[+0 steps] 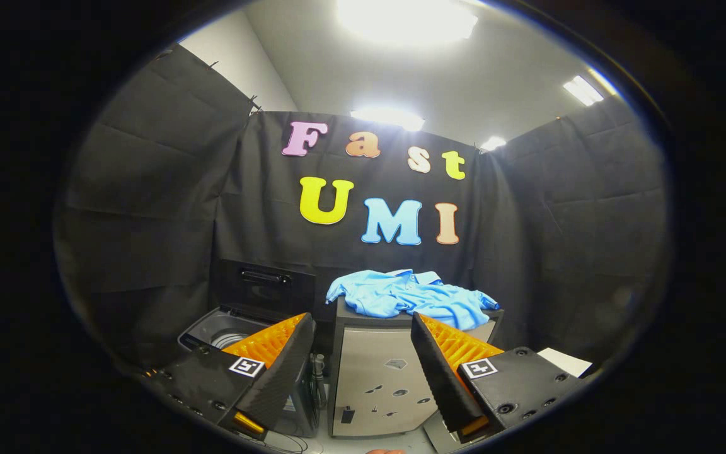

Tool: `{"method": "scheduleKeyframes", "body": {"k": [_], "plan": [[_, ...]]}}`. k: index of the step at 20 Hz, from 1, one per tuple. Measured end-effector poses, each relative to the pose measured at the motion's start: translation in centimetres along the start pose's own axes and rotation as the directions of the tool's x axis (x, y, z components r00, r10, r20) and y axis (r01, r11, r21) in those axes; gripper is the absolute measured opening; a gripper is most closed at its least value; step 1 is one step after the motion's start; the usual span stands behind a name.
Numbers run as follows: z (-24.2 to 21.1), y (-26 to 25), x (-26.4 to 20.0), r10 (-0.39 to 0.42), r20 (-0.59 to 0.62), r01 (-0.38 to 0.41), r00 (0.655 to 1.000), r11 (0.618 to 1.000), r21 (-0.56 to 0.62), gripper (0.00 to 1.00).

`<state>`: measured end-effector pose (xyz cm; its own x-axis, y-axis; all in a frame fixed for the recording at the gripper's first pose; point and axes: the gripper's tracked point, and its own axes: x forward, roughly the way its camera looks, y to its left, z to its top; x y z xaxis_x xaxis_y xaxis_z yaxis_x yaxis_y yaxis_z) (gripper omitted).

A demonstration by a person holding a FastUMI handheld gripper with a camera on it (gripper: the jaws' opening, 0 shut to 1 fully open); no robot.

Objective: Put the clothes into the washing machine and then close the washing machine lid.

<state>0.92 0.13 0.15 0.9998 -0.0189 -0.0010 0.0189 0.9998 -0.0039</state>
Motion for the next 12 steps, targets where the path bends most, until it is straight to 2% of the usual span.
{"method": "scheduleKeyframes", "body": {"k": [12], "plan": [[-0.47, -0.33, 0.53, -0.001, -0.011, 0.001, 1.000, 1.000, 0.005, 0.98]]}}
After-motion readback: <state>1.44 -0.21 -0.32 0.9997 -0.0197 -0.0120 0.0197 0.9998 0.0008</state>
